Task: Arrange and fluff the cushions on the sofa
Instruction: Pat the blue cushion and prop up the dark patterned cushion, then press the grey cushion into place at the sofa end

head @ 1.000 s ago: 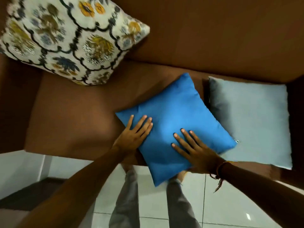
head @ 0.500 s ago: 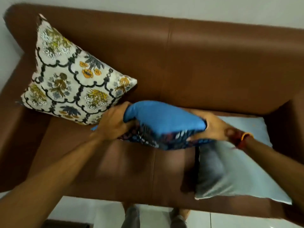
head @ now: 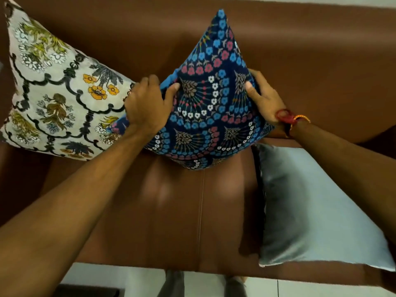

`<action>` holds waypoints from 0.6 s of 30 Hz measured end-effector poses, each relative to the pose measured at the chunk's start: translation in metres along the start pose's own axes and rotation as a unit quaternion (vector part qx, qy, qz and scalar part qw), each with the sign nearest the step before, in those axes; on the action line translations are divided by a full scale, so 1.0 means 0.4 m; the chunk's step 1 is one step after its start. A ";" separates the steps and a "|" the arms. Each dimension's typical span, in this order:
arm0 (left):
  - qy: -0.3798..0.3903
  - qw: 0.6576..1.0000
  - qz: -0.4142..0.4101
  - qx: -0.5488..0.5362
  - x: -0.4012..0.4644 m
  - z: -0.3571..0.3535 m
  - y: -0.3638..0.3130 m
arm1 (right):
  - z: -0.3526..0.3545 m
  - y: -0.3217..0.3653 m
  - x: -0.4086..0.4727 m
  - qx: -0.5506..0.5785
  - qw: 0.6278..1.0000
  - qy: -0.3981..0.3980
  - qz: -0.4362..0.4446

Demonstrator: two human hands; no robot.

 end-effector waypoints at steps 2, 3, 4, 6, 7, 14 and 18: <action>-0.054 0.998 0.010 -0.023 -0.016 0.031 -0.018 | 0.015 -0.011 -0.015 -0.016 0.998 -0.056 0.017; -0.096 0.994 0.010 -0.044 -0.026 0.055 -0.034 | 0.028 -0.023 -0.030 -0.022 0.996 -0.087 0.011; -0.146 0.988 -0.002 -0.059 -0.038 0.083 -0.057 | 0.040 -0.038 -0.048 -0.026 0.993 -0.113 -0.001; -0.207 0.973 -0.079 -0.069 -0.082 0.109 -0.156 | 0.066 -0.084 -0.120 -0.048 0.990 -0.134 -0.021; -0.198 0.968 -0.136 -0.080 -0.110 0.095 -0.223 | 0.073 -0.112 -0.168 -0.071 0.989 -0.126 -0.022; 0.204 0.861 -0.465 0.024 -0.460 -0.332 -0.662 | 0.017 -0.500 -0.686 -0.413 0.907 0.083 0.009; 0.169 0.830 -0.526 0.082 -0.547 -0.481 -0.794 | -0.063 -0.698 -0.929 -0.510 0.856 0.041 0.074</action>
Point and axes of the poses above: each hand's wrist, its own x-axis towards the middle knuckle, its own z-axis out of the back of the hand, y = z × x, the point moved 8 cm from there along x, towards the middle knuckle, and after that the axes turned 10 degrees about -z, right-handed, at the moved point
